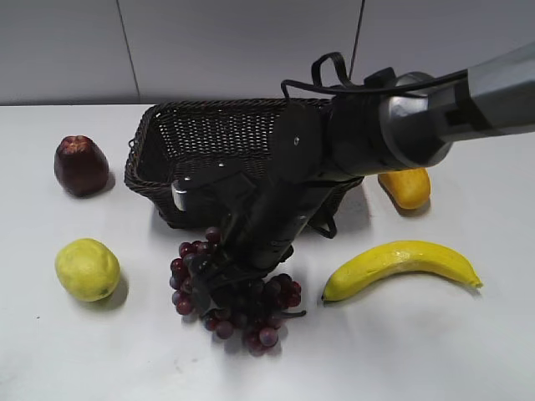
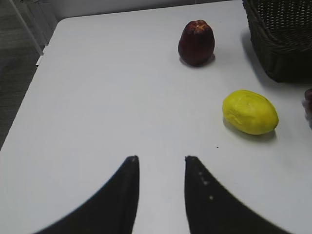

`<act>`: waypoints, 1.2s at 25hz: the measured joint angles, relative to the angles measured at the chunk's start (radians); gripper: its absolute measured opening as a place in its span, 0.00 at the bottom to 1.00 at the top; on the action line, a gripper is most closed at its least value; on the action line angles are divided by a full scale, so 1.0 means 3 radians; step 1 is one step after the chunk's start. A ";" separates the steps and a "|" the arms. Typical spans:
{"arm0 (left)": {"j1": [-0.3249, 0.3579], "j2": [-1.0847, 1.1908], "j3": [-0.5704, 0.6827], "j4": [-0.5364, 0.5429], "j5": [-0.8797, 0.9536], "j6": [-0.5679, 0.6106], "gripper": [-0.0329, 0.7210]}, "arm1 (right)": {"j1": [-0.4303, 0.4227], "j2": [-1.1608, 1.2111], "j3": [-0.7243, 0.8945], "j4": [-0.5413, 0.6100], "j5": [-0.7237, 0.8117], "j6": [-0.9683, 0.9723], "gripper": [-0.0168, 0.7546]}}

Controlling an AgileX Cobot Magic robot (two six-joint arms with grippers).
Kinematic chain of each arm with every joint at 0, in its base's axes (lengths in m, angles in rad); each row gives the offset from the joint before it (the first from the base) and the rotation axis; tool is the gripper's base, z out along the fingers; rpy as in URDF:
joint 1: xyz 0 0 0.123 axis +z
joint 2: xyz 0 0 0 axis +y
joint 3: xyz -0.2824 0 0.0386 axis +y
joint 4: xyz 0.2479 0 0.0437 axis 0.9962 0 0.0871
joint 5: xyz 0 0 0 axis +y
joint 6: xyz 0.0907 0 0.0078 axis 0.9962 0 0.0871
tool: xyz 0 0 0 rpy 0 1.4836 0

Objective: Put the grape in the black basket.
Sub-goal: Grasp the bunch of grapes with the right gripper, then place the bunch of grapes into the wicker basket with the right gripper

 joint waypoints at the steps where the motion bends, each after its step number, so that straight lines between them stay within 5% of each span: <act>1: 0.0000 0.0000 0.0000 0.0000 0.0000 0.0000 0.36 | 0.0001 0.0013 -0.0004 -0.0009 0.0000 0.0000 0.87; 8: 0.0000 0.0000 0.0000 0.0000 0.0000 0.0000 0.36 | 0.0004 0.0066 -0.0035 -0.0048 0.0023 -0.0003 0.52; 18: 0.0000 0.0000 0.0000 0.0000 0.0000 0.0000 0.36 | 0.0004 -0.0064 -0.0183 -0.0221 0.0450 -0.0006 0.52; 30: 0.0000 0.0000 0.0000 0.0000 0.0000 0.0000 0.36 | 0.0004 -0.1280 -0.0346 -0.0322 0.0441 -0.0006 0.52</act>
